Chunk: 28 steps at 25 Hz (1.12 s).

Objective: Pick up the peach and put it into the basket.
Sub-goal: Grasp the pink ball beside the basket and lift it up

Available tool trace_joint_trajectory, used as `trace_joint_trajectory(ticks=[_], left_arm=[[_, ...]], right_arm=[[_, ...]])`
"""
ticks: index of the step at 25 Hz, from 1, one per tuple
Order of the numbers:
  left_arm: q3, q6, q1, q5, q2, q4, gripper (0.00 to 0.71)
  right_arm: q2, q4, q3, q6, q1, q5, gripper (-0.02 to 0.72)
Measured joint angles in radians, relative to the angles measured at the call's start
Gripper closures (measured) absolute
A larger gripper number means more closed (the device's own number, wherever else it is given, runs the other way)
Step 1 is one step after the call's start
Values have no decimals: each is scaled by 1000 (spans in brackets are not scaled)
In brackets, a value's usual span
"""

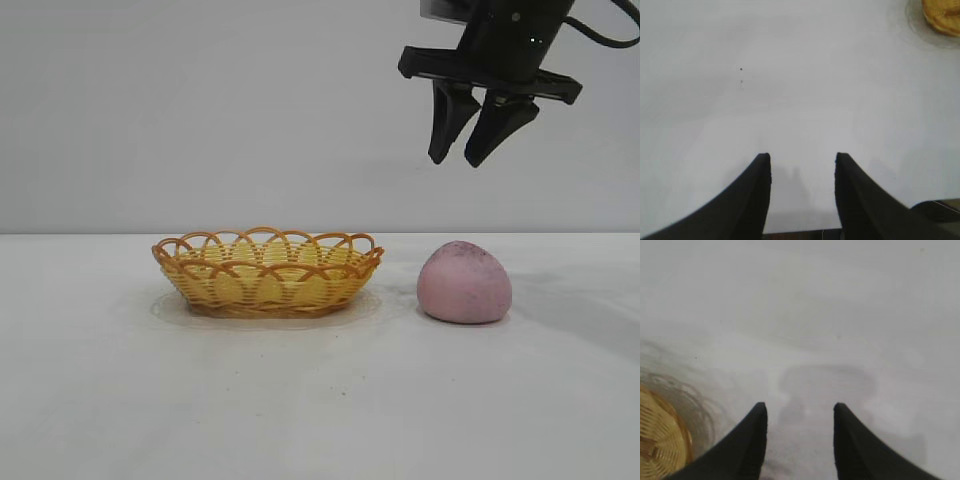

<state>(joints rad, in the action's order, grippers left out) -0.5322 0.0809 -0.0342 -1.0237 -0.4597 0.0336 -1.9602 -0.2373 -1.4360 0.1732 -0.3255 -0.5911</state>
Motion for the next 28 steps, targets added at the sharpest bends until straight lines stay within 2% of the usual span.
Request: trace_joint_trajectory(ticks=[8, 13, 20, 28], left_arm=[[19, -3, 0, -20, 285, 0, 467], [24, -3, 0, -57, 456, 0, 467], [48, -26, 0, -93, 477, 4, 467], [48, -26, 0, -95, 477, 4, 467]], right_arm=[[0, -8, 0, 24, 0, -39, 435], [0, -8, 0, 25, 0, -93, 435], [-4, -23, -1, 33, -2, -181, 435], [-23, -100, -1, 100, -2, -335, 435]])
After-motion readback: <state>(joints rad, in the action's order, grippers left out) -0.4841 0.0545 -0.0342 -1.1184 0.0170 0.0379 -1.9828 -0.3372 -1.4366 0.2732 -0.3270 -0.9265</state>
